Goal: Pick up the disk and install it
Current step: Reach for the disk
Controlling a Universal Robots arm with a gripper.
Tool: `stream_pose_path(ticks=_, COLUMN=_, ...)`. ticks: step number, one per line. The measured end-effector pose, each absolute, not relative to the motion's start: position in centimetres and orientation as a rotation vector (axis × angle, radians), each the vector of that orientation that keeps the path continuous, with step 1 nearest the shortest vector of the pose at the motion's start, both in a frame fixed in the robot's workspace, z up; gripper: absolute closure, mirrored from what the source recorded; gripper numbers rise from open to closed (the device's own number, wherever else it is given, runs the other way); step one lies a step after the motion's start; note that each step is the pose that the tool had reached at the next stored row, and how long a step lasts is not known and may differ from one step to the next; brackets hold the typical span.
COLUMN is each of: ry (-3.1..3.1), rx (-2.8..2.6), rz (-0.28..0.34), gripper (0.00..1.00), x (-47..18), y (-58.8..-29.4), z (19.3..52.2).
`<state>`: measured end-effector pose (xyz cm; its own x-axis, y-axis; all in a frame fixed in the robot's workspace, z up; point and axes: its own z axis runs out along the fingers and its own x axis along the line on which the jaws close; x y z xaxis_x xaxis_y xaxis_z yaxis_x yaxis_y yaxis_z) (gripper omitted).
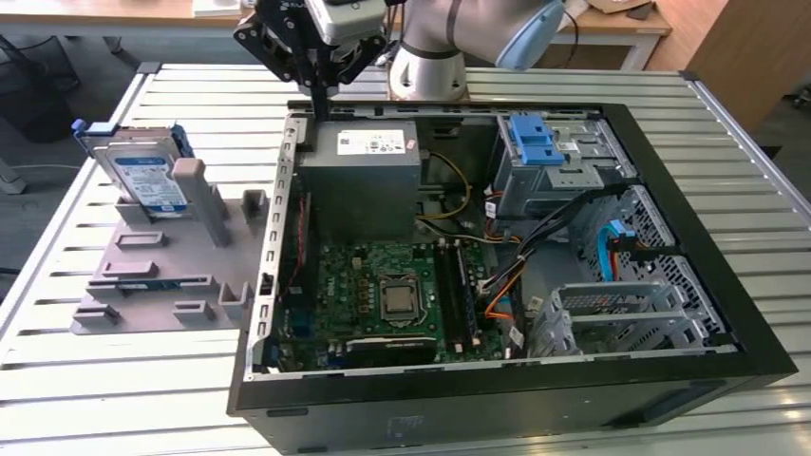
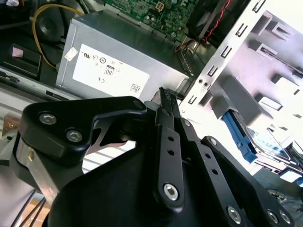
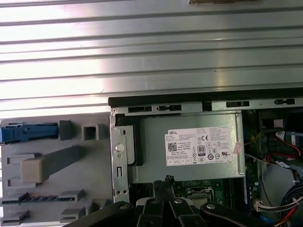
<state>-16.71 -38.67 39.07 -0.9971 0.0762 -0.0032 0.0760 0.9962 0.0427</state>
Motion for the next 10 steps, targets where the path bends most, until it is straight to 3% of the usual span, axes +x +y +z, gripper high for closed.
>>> stream_pose_path(ticks=10, ry=3.134, rx=0.119, rz=0.067, gripper=0.89, x=-16.74, y=-38.68, z=39.07)
